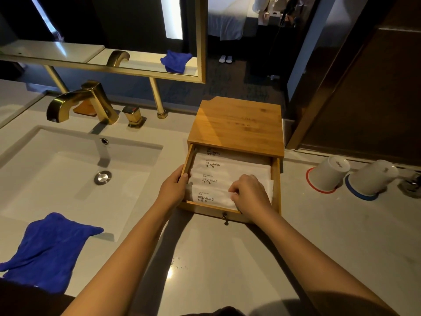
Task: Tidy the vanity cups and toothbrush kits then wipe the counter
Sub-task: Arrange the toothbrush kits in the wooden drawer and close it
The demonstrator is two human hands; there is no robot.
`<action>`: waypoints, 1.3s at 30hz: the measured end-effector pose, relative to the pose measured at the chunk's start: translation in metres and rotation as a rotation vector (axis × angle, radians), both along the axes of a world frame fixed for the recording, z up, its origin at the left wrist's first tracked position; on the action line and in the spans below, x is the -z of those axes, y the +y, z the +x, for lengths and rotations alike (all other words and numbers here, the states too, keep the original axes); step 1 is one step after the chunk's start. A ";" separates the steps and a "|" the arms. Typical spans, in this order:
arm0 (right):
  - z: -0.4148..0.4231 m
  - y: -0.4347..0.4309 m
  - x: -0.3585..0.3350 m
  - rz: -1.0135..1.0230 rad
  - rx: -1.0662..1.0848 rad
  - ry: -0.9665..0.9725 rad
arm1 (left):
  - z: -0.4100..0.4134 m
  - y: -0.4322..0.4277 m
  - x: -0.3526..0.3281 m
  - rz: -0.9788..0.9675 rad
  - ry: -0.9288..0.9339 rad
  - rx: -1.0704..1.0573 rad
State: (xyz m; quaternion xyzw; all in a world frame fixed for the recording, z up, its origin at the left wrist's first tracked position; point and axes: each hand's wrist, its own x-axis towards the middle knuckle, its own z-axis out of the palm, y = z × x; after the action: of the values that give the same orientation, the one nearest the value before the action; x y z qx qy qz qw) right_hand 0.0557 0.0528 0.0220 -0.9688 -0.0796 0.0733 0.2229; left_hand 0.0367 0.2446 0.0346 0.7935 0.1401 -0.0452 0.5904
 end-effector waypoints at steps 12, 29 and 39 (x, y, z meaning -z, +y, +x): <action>0.003 0.002 0.001 0.016 0.055 0.077 | 0.000 -0.001 -0.002 0.033 0.013 0.005; -0.024 -0.002 -0.008 0.117 -0.078 -0.099 | 0.005 -0.002 0.001 0.256 0.027 0.049; -0.066 0.022 -0.001 0.036 -0.120 -0.491 | 0.023 0.017 0.003 0.593 0.039 0.293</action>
State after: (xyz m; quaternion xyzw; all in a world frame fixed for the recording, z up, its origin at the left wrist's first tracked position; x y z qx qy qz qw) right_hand -0.0105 0.0746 0.0229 -0.9469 -0.1903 -0.1527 0.2092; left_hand 0.0594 0.2612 0.0318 0.9415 0.0428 -0.1021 0.3183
